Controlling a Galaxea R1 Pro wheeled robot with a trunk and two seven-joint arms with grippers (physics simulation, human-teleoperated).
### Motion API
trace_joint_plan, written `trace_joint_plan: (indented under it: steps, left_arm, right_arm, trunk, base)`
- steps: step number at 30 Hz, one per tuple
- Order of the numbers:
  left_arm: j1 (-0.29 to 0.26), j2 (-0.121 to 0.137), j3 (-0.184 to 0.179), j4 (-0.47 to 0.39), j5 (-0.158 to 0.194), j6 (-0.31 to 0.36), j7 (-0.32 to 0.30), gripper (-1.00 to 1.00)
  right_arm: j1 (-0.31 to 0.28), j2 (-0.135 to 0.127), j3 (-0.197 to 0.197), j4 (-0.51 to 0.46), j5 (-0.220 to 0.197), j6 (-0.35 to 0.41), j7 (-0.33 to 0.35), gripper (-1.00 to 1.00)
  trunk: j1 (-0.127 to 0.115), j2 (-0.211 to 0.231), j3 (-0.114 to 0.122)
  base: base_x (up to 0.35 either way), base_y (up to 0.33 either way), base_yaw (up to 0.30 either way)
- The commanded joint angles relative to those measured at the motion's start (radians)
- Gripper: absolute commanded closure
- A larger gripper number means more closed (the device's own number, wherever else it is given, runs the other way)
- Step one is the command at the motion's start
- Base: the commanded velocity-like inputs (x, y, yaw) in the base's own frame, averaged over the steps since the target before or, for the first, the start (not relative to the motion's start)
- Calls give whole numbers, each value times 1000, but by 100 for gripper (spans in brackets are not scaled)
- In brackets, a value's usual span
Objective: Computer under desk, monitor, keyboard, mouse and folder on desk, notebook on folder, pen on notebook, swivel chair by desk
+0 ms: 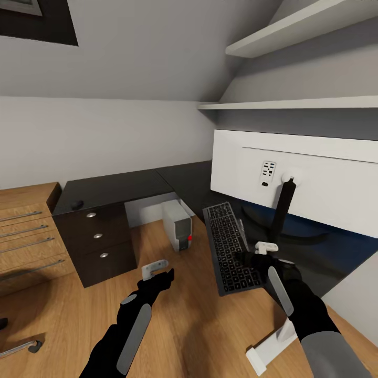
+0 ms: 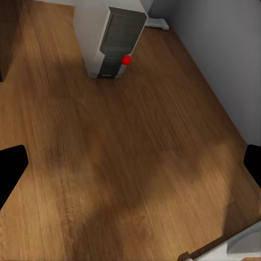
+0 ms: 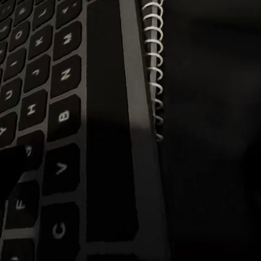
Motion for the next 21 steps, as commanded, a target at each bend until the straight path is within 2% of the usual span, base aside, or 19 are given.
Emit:
trace_joint_plan:
  steps: [1, 21]
  left_arm:
    - [-1, 0, -2, -1, 11, 2, 9, -100]
    - [-1, 0, -4, 6, 11, 2, 9, -100]
  right_arm:
    - [0, 0, 1, 85, -11, 7, 1, -100]
    - [0, 0, 0, 85, -11, 5, 1, -100]
  trunk:
    - [0, 0, -1]
    - [0, 0, -1]
  base:
    - [0, 0, 0]
    - [0, 0, 0]
